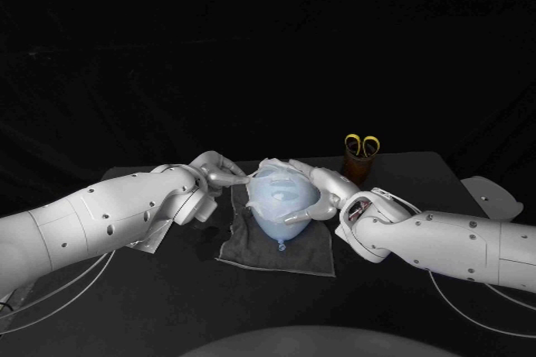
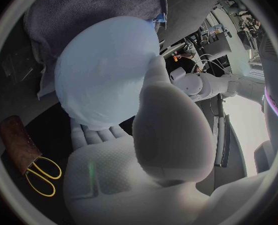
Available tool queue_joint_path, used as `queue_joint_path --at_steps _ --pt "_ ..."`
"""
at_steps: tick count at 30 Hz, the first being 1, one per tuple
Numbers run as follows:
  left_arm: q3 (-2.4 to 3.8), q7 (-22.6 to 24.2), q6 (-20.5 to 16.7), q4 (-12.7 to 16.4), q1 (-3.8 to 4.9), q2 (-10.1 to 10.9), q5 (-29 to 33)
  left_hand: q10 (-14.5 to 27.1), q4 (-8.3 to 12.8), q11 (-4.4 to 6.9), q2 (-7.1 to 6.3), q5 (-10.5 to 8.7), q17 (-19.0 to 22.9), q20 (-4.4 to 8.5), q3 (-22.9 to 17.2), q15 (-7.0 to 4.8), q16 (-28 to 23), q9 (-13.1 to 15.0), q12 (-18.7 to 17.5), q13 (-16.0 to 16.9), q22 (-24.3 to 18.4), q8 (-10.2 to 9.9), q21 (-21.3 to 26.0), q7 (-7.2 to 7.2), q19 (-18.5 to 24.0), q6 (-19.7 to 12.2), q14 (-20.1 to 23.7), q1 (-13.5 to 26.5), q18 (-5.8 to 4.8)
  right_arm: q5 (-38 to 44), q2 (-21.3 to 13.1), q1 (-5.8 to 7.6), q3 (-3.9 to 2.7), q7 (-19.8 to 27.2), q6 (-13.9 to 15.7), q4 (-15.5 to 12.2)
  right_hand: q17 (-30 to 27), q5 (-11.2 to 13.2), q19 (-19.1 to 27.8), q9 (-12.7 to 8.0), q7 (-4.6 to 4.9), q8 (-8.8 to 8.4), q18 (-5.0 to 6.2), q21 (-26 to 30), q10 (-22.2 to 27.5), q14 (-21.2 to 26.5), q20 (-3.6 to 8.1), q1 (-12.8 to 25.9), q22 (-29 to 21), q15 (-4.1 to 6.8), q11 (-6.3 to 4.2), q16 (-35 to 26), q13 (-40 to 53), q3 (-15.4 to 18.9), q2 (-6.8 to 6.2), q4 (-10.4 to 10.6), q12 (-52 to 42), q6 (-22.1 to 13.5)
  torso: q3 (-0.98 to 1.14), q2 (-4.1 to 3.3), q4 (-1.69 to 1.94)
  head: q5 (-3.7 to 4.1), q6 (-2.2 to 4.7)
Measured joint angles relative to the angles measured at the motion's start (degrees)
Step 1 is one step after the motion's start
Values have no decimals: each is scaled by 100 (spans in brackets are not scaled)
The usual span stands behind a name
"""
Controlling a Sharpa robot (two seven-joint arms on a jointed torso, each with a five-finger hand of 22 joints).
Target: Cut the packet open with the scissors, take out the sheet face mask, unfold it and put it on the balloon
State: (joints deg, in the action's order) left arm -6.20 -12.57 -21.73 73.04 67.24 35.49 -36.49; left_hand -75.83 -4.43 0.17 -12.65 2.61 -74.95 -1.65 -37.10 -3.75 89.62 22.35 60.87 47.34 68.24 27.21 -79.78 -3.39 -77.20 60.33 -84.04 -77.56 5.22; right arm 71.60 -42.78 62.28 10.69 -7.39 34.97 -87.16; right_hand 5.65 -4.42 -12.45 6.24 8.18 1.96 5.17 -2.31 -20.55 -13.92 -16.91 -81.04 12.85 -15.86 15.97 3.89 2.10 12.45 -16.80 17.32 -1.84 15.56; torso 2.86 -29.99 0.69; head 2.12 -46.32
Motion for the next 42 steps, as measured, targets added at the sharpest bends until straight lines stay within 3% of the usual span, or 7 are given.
queue_joint_path --at_steps 6,13,30,33,37,40,42 --pt "0 -49 164 -39 0 2 -26 93 -150 26 -140 16 0 -6 360 0 -1 402 -80 -80 -78 -142 7 -86 6 -216 0 250 0 5 -2 0 0 -5 0 14 0 0 0 0 0 0 0 0 0 0 0 0 0 0 0 0 5 0 0 0 3 0 -2 0 5 4 -6" --pt "-2 -102 368 -73 -3 10 -17 812 -380 -349 -229 27 0 -250 940 296 0 -26 -766 -962 -372 -831 170 -472 251 -1086 -9 400 0 8 5 -1 1 -15 1 33 0 0 0 -1 0 0 0 0 1 0 0 0 0 0 -1 0 5 0 0 0 -14 0 -2 0 7 2 -7" --pt "-7 -136 491 -367 -11 22 63 1176 -587 -489 -1 26 0 -440 1491 409 -23 -592 -863 -1268 -520 -1616 246 -634 358 -2150 1 -177 -1 11 19 -3 1 -23 2 51 1 0 0 -3 0 0 0 0 -11 0 0 0 0 0 11 0 1 0 0 0 -14 0 3 5 0 -25 25" --pt "-7 -79 474 -290 -30 135 57 1343 -809 -530 -50 26 0 -493 2034 493 -124 -706 -923 -1320 -849 -1757 448 -673 601 -2396 4 -128 15 12 24 -3 1 -23 1 56 1 0 0 -4 0 0 0 0 -11 0 0 0 1 0 11 0 0 0 0 0 -9 0 3 2 -2 -30 26" --pt "-9 82 416 9 -75 380 62 1496 -1233 -604 165 47 0 -558 4128 543 -284 -579 -980 -1440 -1401 -1637 784 -710 1014 -1912 11 -109 191 12 31 -3 1 -24 1 63 -1 0 0 -4 0 0 0 0 -11 0 0 -1 1 0 11 0 2 0 1 1 -9 0 3 1 1 -33 23" --pt "-10 235 368 303 -113 564 61 1578 -1272 -624 211 44 0 -582 4405 543 -333 -447 -984 -1492 -1589 -1328 913 -727 1139 -1499 11 190 193 12 35 -5 0 -24 1 71 -6 0 0 1 0 0 0 0 -11 0 0 -23 0 0 11 0 5 -15 23 16 -8 0 1 1 7 -34 7" --pt "-10 362 332 530 -145 706 58 1632 -1255 -571 610 44 0 -555 4287 542 -339 -315 -982 -1523 -1658 -981 959 -636 1165 -1033 12 278 193 13 39 -6 0 -24 1 75 -6 0 0 1 0 0 0 0 -11 0 0 -25 -4 0 10 0 5 -15 25 16 -8 0 -1 1 7 -34 1"
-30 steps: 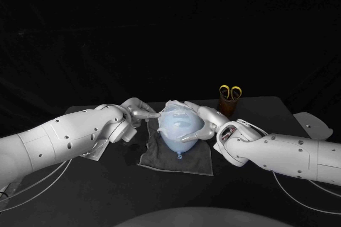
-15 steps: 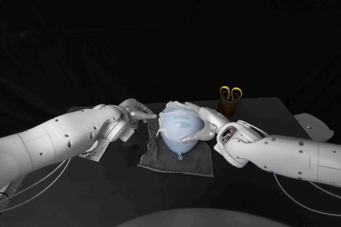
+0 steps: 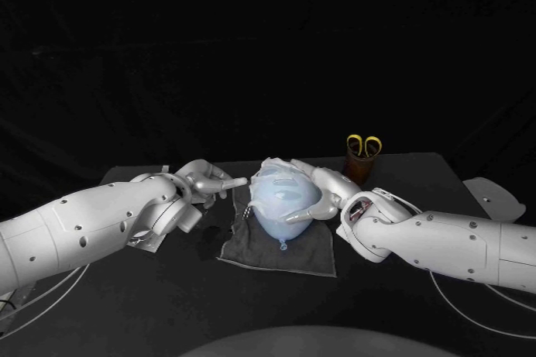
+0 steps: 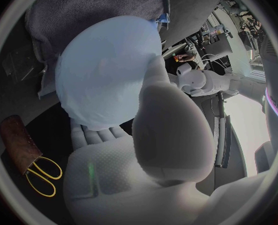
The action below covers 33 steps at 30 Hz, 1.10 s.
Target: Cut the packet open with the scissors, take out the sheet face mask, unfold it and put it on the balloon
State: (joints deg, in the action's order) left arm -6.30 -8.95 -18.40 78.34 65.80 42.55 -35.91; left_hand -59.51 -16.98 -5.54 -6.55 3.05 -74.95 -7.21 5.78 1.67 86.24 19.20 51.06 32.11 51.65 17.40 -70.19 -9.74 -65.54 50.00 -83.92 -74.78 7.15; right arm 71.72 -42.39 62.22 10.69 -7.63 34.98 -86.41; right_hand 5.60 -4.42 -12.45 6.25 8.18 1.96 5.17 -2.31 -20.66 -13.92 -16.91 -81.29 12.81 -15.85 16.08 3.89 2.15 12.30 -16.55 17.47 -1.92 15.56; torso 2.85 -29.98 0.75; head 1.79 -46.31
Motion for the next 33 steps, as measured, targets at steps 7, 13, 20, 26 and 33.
queue_joint_path --at_steps 7,13,20,26,33 --pt "-7 336 -123 535 -196 399 144 44 13 177 254 0 550 139 125 -137 -350 178 44 -100 -756 411 549 190 507 348 437 -147 185 0 5 -9 0 0 0 20 0 0 0 -1 0 0 0 0 0 0 0 -6 0 0 0 0 0 0 6 0 1 0 2 7 4 -19 -11" --pt "-16 595 -362 838 -440 595 653 -168 31 277 492 0 168 218 279 -236 -209 211 43 -185 -271 487 268 226 -14 385 124 -275 184 0 5 -20 -1 1 0 29 1 0 0 -1 0 0 0 0 1 0 0 -6 0 0 -1 0 -1 0 6 0 11 0 3 7 4 -25 -13" --pt "-18 844 -709 1177 -651 736 1433 -453 23 341 618 0 1 305 495 -286 -30 211 70 -198 273 520 -67 298 -448 476 13 -463 76 0 10 -33 -3 5 1 42 1 0 0 4 0 0 0 0 1 0 0 -6 0 0 -1 0 -3 -16 6 -16 -16 0 3 3 4 -19 -27" --pt "-17 924 -875 1370 -818 741 2010 -618 48 358 749 1 0 326 641 -306 68 185 160 -160 531 488 -217 330 -610 440 -7 -500 -8 0 16 -36 -4 6 2 47 1 0 0 4 0 0 0 0 5 0 0 -6 0 0 -5 0 2 -16 6 -16 -16 0 3 4 5 -15 -36" --pt "-18 1251 -931 1541 -933 655 2807 -962 144 338 758 1 0 307 738 -307 202 75 673 545 859 329 -408 268 -760 361 -7 -1187 -12 1 14 -38 -4 7 2 48 2 0 0 3 0 0 0 0 -11 0 0 -6 1 0 11 0 1 -16 6 -16 -16 0 3 4 4 -14 -35"
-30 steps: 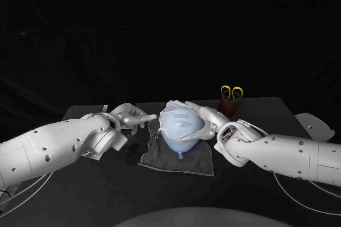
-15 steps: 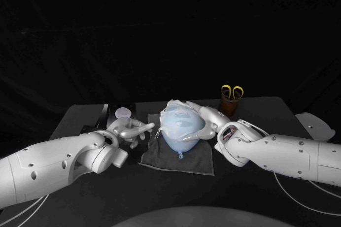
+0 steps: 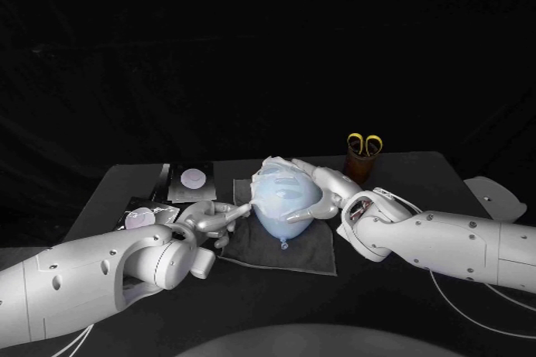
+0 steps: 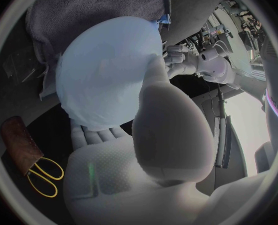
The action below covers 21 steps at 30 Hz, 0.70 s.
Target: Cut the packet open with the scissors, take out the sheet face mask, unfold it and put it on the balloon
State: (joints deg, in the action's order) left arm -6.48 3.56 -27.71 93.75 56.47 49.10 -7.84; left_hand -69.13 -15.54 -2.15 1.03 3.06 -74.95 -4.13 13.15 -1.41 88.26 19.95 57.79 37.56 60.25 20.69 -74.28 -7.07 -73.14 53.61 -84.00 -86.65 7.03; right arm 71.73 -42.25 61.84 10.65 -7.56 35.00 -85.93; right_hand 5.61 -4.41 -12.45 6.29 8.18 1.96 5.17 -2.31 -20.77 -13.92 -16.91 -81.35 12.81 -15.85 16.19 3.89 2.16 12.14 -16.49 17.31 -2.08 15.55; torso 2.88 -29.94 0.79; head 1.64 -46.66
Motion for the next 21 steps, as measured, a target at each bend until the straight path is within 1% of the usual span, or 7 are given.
queue_joint_path --at_steps 3,5,7,9,12,16,21 --pt "1 115 -20 33 -14 -32 261 0 -19 1 0 0 0 -8 43 -1 1 -19 33 64 32 -44 -39 0 -8 0 1 -69 0 0 1 0 0 0 0 0 0 0 0 -1 0 0 0 0 0 0 0 0 0 0 0 0 0 0 0 0 0 0 1 0 0 -1 0" --pt "2 160 -38 38 -21 -60 382 -21 -44 -20 0 0 0 -8 101 -1 1 -37 34 80 38 -84 -39 -1 -8 -1 2 -69 0 0 1 -1 0 0 0 -1 0 0 0 -1 0 0 0 0 0 0 0 0 0 0 0 0 0 0 0 0 1 0 0 -1 0 -3 -4" --pt "2 202 -63 41 -25 -96 490 -21 -68 -20 0 0 0 -8 155 -1 1 -64 74 113 38 -141 -39 -39 -8 -40 2 -69 0 0 1 -1 0 0 0 -2 0 0 0 -2 0 0 0 0 0 0 0 0 0 0 0 0 -1 0 0 0 1 0 2 -1 0 -5 -9" --pt "2 244 -95 42 -29 -135 572 -20 -66 -20 24 0 0 -8 170 -2 1 -76 75 126 38 -143 -39 -53 -8 -54 2 -93 0 0 1 -1 0 0 0 -4 0 0 0 -2 0 0 0 0 0 0 0 0 0 0 0 0 -1 0 0 0 2 0 2 -1 0 -8 -10" --pt "5 314 -152 46 -34 -188 648 -20 -84 -20 4 1 0 -8 219 -2 1 -96 99 153 38 -187 -39 -53 -8 -93 3 -114 0 1 -2 -2 0 0 0 -5 0 0 0 -3 0 0 0 0 0 0 0 0 0 0 0 0 -2 0 0 0 3 0 1 -1 0 -9 -7" --pt "12 438 -263 56 -36 -244 714 -20 -84 -21 4 1 1 -8 219 18 1 -105 100 155 36 -187 -39 -61 -7 -102 -17 -114 0 1 -6 -3 0 0 -1 -7 0 0 0 -3 0 0 0 0 0 0 0 0 -5 0 0 0 -4 0 0 0 5 0 1 -1 0 2 -5" --pt "20 528 -475 41 -36 -283 755 2 -110 -43 4 1 2 -8 285 41 0 -119 130 201 10 -216 -39 -61 -7 -103 6 -114 0 1 -11 -3 -1 0 -1 -16 0 0 0 -5 0 0 1 0 1 0 0 0 -5 0 -1 0 -3 0 0 0 16 0 1 -3 -3 12 -11"
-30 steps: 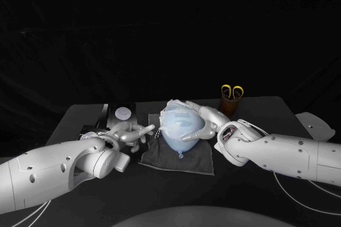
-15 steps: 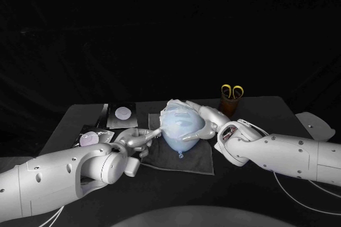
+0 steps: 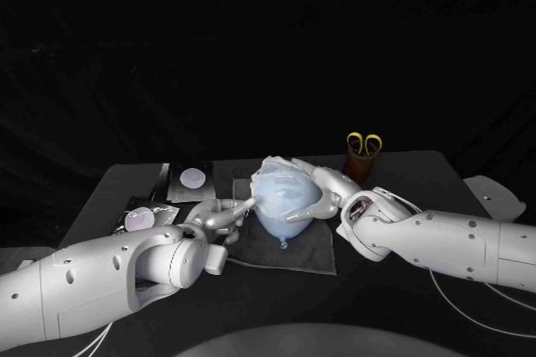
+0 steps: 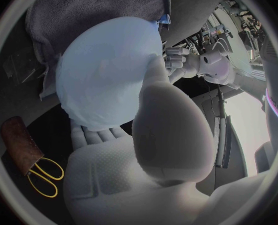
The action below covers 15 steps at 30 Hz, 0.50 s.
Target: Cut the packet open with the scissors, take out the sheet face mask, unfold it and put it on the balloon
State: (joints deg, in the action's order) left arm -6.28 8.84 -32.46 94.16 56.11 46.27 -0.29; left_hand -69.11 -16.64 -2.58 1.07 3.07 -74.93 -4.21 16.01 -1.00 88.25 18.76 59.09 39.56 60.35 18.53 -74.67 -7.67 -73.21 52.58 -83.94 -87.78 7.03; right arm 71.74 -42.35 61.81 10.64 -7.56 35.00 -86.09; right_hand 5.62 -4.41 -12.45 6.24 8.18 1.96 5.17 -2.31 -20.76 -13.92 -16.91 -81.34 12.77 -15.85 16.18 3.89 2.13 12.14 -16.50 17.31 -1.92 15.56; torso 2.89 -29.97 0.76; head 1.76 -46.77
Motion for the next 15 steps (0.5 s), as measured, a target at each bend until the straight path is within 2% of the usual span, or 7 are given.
queue_joint_path --at_steps 9,15 --pt "4 -145 -327 -62 0 -43 -6 21 4 -21 31 0 3 -22 98 0 -1 -19 0 -1 -57 -15 0 0 22 0 0 31 0 0 -5 -1 0 0 0 -6 -2 0 0 5 0 0 0 0 0 0 0 0 -3 0 -1 -3 3 0 0 0 10 0 -1 4 3 16 -16" --pt "6 -522 -409 -80 1 -80 -107 40 12 -40 68 0 2 -22 186 0 -2 -41 32 7 -61 -34 0 -12 22 -31 0 69 0 0 -7 -2 0 0 0 -6 -8 0 0 4 0 0 0 0 -22 0 0 0 -9 0 -24 -22 3 0 0 0 -3 0 -1 6 3 17 -18"
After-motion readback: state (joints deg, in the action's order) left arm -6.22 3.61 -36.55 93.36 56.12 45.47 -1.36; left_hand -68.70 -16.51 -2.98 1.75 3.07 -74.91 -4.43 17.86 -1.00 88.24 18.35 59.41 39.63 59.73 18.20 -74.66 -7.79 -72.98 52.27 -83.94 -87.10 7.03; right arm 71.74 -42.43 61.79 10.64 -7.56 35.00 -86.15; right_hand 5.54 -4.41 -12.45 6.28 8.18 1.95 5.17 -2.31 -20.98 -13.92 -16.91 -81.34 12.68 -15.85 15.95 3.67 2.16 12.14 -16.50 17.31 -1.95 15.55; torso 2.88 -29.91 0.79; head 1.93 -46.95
